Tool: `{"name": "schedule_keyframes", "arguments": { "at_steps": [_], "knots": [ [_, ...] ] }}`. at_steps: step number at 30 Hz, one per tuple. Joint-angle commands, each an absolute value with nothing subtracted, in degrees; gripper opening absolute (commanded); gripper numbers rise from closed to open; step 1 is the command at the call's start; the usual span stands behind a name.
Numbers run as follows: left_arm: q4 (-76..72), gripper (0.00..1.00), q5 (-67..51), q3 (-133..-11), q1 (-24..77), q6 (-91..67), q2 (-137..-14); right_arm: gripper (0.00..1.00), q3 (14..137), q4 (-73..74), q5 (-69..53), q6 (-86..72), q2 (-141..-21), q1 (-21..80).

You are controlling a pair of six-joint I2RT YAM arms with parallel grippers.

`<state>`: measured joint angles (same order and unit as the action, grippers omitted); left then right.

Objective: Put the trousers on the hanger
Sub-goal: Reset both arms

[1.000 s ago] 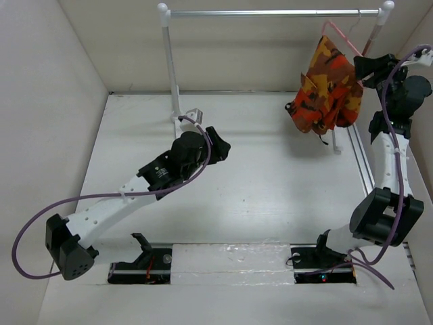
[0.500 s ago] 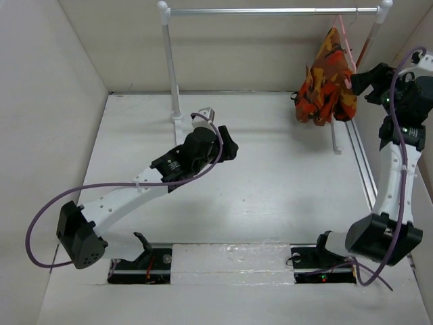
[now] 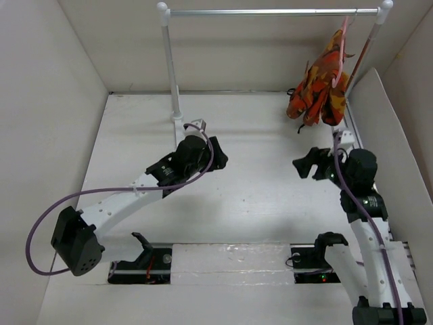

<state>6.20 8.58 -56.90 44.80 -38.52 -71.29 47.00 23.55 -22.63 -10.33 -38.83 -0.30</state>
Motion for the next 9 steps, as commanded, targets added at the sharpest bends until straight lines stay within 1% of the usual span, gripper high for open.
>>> {"name": "schedule_keyframes", "arguments": {
  "at_steps": [1,5,9],
  "knots": [
    [6.1,0.57,5.9,-49.9,44.4,-40.3,-66.4,0.84,38.0,32.3,-20.2,-8.4,-34.2,1.0],
    [5.6,0.56,5.4,-45.6,44.4,-40.5,-62.9,0.84,34.2,33.3,-20.0,-9.1,-31.3,1.0],
    [6.1,0.56,6.4,-47.0,44.4,-39.6,-62.6,0.84,38.0,32.2,-21.4,-8.4,-35.0,1.0]
  ]
}}
